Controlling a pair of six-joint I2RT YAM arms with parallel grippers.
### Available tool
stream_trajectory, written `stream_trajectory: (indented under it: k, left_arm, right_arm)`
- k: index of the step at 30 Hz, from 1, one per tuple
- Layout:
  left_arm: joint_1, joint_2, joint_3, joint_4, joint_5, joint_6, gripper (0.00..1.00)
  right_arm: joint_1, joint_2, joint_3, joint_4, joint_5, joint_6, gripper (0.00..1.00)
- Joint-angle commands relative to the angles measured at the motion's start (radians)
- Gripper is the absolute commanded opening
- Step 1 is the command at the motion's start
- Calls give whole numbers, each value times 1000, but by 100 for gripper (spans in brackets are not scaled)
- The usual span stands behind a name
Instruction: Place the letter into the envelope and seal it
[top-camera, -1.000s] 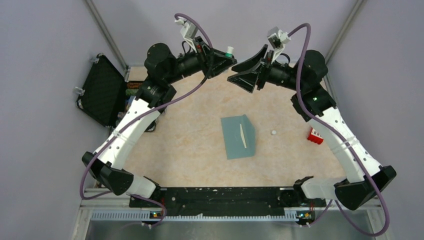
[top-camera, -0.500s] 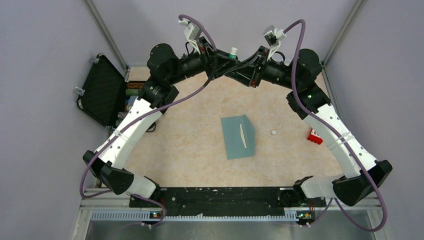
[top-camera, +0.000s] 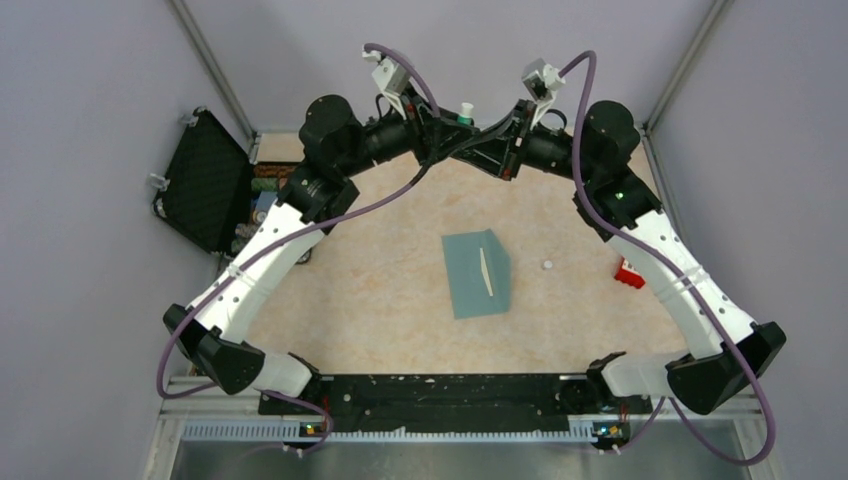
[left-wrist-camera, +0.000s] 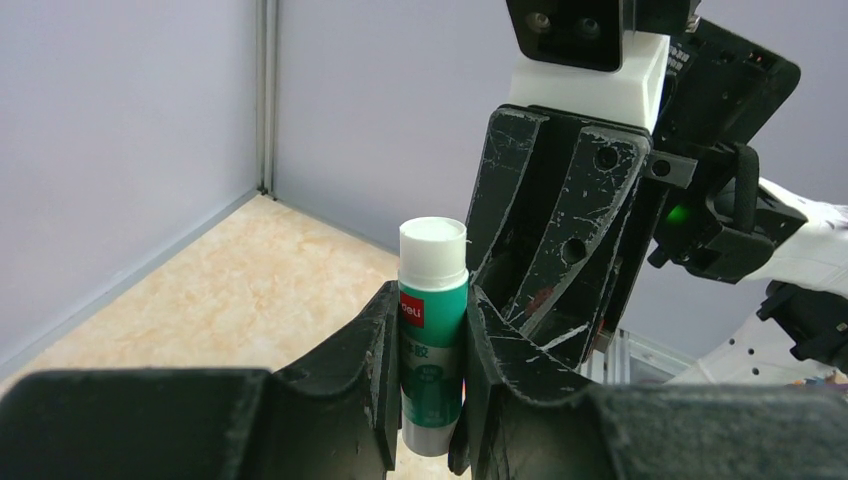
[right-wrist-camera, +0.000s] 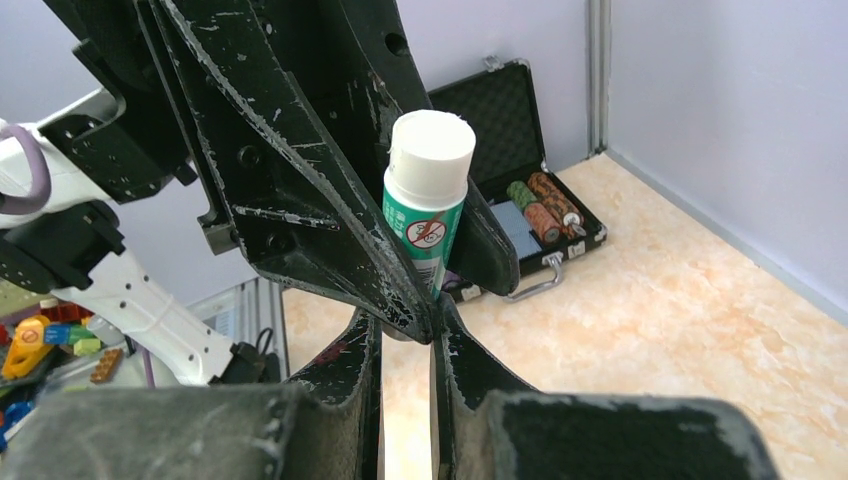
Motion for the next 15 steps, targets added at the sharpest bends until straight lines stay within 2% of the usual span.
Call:
stream_trajectory:
  k: [1,15]
  left_arm:
    - [29,-39,-9,-13,-2,44,0]
    - [75,-84,-53,-38,40,24,0]
  right_arm:
    - [8,-52,7,-16,-5,-75,0]
    - [-15,-53,-3,-56,23,-103,0]
